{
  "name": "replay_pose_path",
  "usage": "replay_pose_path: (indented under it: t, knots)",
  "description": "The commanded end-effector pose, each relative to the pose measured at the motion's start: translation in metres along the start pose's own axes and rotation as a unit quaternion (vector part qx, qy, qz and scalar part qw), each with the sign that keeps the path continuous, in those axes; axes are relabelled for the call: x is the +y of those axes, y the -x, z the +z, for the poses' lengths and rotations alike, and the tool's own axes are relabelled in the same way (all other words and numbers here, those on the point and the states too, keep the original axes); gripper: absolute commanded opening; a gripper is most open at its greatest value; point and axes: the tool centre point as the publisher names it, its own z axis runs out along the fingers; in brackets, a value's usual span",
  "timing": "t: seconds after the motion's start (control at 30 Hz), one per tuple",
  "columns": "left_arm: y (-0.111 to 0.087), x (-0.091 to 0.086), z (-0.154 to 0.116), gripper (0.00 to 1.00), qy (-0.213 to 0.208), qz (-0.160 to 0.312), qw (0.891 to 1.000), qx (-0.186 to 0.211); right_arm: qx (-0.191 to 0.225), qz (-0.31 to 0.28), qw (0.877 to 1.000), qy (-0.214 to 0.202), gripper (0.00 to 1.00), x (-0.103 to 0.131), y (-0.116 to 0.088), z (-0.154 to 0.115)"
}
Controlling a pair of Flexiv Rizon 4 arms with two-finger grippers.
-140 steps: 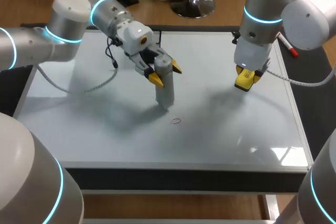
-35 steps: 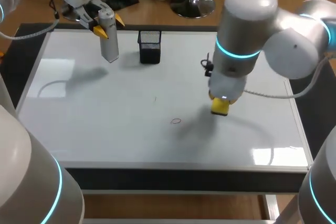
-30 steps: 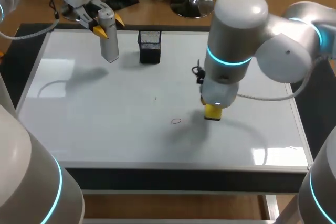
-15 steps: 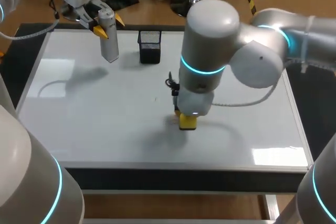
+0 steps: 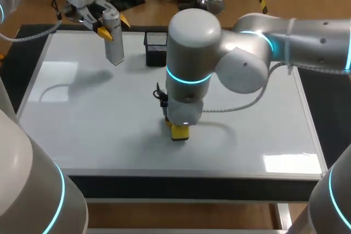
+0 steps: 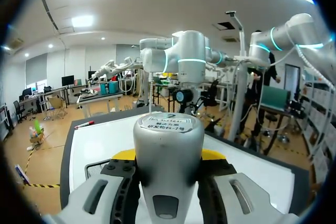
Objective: Pick up the inspection probe, press it on each red-marked spot on the whiteboard one by one, put down the probe, pick up the eraser, and wipe off all the red marks.
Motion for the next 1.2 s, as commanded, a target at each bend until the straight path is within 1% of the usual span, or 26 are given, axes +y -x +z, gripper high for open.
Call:
replay_pose_path:
  t: [0.03, 0.23, 0.43, 0.63, 1.03, 1.2]
  knots:
    - [0.005, 0.003, -0.007, 0.0, -0.005, -0.001, 1.0, 0.014, 0.015, 0.0, 1.0, 0.006, 0.0, -0.004, 0.014, 0.011]
    - [0.005, 0.003, -0.007, 0.0, -0.005, -0.001, 1.0, 0.014, 0.014, 0.0, 1.0, 0.013, 0.0, -0.006, 0.014, 0.018]
    - [0.005, 0.003, -0.007, 0.0, -0.005, -0.001, 1.0, 0.014, 0.015, 0.007, 1.0, 0.022, 0.0, -0.008, 0.005, 0.022]
    - [0.005, 0.003, -0.007, 0.0, -0.005, -0.001, 1.0, 0.014, 0.024, 0.022, 0.999, 0.023, 0.0, -0.01, -0.012, 0.024]
    - [0.005, 0.003, -0.007, 0.0, -0.005, -0.001, 1.0, 0.014, 0.044, 0.061, 0.997, 0.023, 0.0, -0.01, -0.058, 0.025]
    - [0.005, 0.003, -0.007, 0.0, -0.005, -0.001, 1.0, 0.014, 0.05, 0.07, 0.996, 0.025, 0.0, -0.01, -0.069, 0.024]
